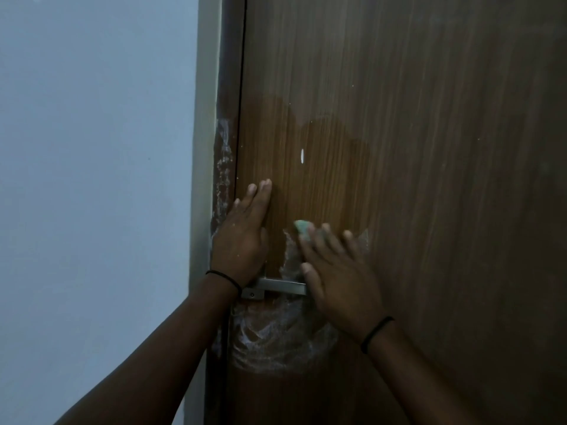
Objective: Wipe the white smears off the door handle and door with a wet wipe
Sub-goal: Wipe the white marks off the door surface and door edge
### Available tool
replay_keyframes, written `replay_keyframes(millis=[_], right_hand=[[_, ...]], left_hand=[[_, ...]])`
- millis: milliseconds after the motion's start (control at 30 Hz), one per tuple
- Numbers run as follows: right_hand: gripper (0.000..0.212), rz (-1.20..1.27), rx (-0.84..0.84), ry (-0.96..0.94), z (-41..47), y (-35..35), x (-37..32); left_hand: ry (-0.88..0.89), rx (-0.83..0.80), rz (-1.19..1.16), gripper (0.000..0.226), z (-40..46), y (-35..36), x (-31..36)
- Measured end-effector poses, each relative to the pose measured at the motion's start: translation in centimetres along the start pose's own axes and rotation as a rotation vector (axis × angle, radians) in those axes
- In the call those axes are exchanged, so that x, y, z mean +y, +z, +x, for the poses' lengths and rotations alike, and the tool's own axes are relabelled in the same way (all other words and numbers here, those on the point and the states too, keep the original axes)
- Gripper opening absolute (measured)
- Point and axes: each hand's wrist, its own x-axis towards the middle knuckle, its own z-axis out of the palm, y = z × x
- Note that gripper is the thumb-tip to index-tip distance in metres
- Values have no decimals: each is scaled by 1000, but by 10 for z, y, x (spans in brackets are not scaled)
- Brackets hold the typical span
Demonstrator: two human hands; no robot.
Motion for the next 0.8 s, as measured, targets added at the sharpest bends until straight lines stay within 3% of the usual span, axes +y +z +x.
replay_keyframes(millis=[100,267,467,667,800], right_hand=[[59,12,82,88,13,-4,4],[59,53,-17,-72,15,3,-39],[60,33,24,49,-2,-6,-2],[59,79,-26,-22,-3,-1,-21],[55,76,16,98,-27,1,19]], left_hand=[[-19,1,2,77,-1,0,1],[-44,-15,-35,73,0,2,1],[-23,-9,22,75,-2,1,4],[-29,26,5,74,-5,9,10],[-33,16,36,76,-7,7,8]])
